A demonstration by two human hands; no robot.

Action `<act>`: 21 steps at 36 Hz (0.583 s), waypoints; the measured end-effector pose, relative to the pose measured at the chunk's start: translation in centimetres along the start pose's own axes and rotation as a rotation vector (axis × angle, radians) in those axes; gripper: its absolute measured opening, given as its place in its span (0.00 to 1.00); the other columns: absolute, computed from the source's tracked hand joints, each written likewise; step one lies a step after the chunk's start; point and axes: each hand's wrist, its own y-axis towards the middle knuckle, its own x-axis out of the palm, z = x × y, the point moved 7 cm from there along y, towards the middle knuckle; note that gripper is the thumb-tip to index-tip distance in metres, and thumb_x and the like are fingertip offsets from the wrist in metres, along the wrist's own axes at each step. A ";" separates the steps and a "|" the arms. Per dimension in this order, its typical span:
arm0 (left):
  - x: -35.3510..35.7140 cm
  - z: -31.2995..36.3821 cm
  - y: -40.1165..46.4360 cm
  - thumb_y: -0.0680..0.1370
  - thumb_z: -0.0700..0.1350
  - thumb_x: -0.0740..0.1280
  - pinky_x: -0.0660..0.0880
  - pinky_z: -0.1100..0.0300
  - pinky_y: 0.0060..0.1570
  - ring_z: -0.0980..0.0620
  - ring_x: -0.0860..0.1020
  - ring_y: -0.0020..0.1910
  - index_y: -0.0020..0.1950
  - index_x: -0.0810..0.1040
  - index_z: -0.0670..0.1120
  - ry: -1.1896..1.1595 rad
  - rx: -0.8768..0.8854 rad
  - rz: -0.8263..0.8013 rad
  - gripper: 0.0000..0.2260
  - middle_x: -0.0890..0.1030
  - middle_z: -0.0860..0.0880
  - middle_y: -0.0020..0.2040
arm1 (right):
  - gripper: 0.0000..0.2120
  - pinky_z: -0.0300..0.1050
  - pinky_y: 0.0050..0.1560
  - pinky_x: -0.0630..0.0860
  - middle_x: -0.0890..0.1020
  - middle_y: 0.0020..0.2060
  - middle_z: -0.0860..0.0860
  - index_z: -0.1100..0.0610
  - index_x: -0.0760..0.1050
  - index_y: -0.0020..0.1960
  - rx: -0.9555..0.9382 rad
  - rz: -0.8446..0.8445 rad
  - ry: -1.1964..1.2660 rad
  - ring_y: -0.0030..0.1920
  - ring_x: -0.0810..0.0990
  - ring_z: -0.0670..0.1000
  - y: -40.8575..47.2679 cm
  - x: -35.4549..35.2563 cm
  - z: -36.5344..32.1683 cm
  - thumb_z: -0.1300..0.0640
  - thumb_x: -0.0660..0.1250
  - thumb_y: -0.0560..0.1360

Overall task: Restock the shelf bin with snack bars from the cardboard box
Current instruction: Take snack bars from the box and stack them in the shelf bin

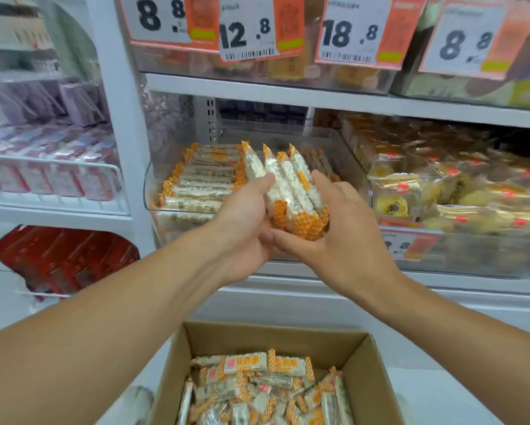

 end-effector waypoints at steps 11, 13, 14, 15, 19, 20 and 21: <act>-0.5 0.1 3.1 0.82 0.54 0.63 0.71 0.40 0.69 0.40 0.80 0.58 0.66 0.77 0.37 0.035 0.030 -0.121 0.22 0.80 0.33 0.62 | 0.22 0.30 0.44 0.72 0.83 0.42 0.44 0.51 0.80 0.55 0.011 0.212 0.128 0.44 0.77 0.42 3.3 0.2 1.2 0.39 0.75 0.68; -0.8 0.6 3.4 0.80 0.58 0.65 0.75 0.43 0.65 0.44 0.80 0.52 0.61 0.79 0.37 0.102 0.053 -0.101 0.24 0.82 0.36 0.53 | 0.19 0.26 0.39 0.70 0.83 0.40 0.43 0.51 0.81 0.53 0.036 0.214 0.178 0.43 0.78 0.39 4.0 0.3 1.5 0.42 0.78 0.67; -1.1 1.1 3.5 0.79 0.60 0.65 0.78 0.44 0.62 0.46 0.82 0.53 0.64 0.77 0.39 0.126 0.074 -0.066 0.26 0.82 0.40 0.53 | 0.20 0.25 0.38 0.70 0.83 0.39 0.41 0.50 0.81 0.53 0.064 0.191 0.220 0.42 0.79 0.37 4.3 0.5 2.0 0.42 0.79 0.66; -1.4 1.8 3.5 0.79 0.61 0.65 0.81 0.47 0.57 0.46 0.83 0.53 0.66 0.76 0.43 0.140 0.110 -0.023 0.25 0.84 0.42 0.55 | 0.21 0.26 0.38 0.71 0.83 0.39 0.40 0.48 0.80 0.54 0.095 0.157 0.275 0.41 0.80 0.36 4.6 0.7 2.6 0.42 0.79 0.65; -5.4 5.9 3.6 0.74 0.64 0.69 0.83 0.50 0.46 0.44 0.85 0.49 0.66 0.75 0.50 0.179 0.334 0.263 0.26 0.84 0.46 0.54 | 0.33 0.31 0.51 0.74 0.81 0.54 0.38 0.46 0.78 0.64 0.157 0.043 0.417 0.55 0.78 0.36 5.5 0.9 4.7 0.40 0.79 0.62; -6.1 6.6 3.6 0.69 0.67 0.72 0.83 0.46 0.47 0.42 0.84 0.53 0.68 0.74 0.52 0.194 0.370 0.318 0.33 0.82 0.46 0.60 | 0.34 0.32 0.54 0.73 0.79 0.56 0.37 0.45 0.77 0.65 0.152 0.003 0.430 0.58 0.77 0.37 5.6 0.9 4.8 0.39 0.79 0.61; -6.5 7.1 3.7 0.64 0.69 0.74 0.82 0.41 0.48 0.40 0.82 0.57 0.69 0.73 0.53 0.217 0.400 0.340 0.38 0.80 0.45 0.63 | 0.34 0.34 0.55 0.73 0.78 0.57 0.36 0.44 0.77 0.64 0.143 -0.051 0.444 0.60 0.76 0.38 5.6 1.0 4.8 0.40 0.79 0.60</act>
